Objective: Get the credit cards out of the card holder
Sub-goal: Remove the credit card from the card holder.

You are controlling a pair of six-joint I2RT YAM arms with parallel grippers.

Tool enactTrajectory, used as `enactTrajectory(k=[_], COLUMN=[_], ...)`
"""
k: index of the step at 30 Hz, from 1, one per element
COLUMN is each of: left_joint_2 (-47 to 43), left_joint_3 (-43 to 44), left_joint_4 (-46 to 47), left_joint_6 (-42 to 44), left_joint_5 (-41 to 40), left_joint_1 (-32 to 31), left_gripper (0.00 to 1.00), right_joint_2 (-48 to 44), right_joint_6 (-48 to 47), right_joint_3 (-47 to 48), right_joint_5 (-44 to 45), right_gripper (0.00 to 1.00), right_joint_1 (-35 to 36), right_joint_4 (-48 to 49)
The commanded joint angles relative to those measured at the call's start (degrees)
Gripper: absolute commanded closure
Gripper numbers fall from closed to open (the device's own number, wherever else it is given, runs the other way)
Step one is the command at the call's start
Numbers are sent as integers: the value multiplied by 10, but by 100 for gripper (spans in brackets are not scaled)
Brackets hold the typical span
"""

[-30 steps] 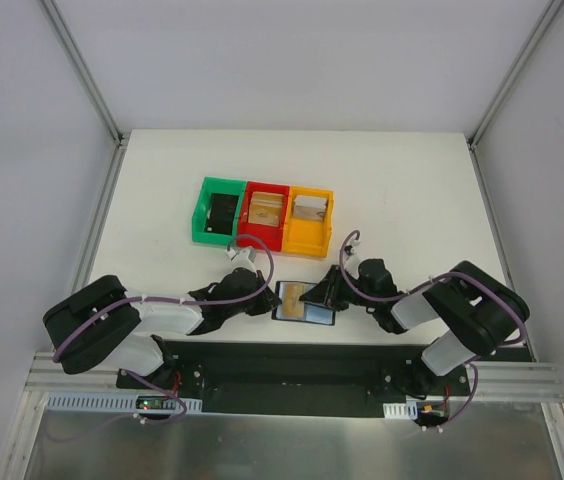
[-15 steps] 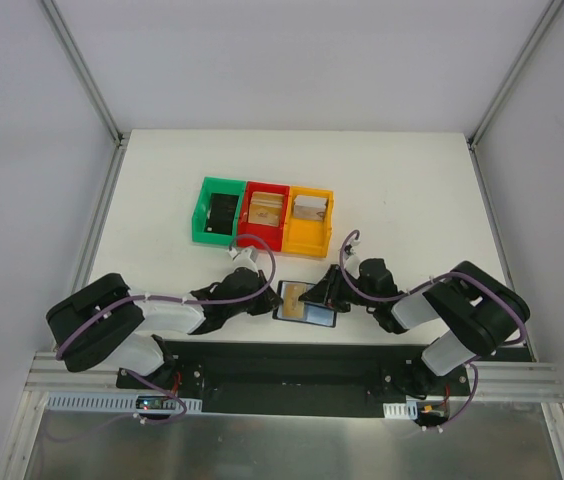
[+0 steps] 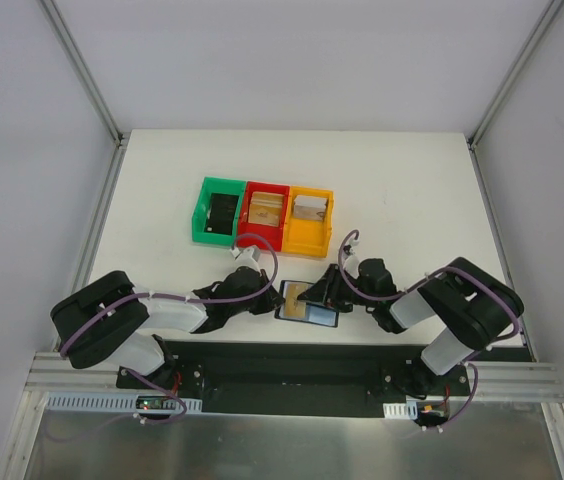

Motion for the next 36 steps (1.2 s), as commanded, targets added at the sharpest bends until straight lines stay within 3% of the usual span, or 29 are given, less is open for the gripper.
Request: enactTrajectory(k=[1,21,36], left_joint_2=[16,25,29], left_joint_3=[-1,15,1], left_joint_4=[-22,-1,-24], left_joint_6=[9,16,-14], left_joint_5=[21,32,6], left_joint_1=[-9,-24,-23], left_gripper=[100,100,100], right_joint_2=[11,33,8], right_joint_6=[12,21,21], right_joint_3=[17,37,14], right_joint_5=[-16,-18,-20], right_gripper=[65,59,70], right_joint_1=[-1,11,3], right_joint_4=[59,62,62])
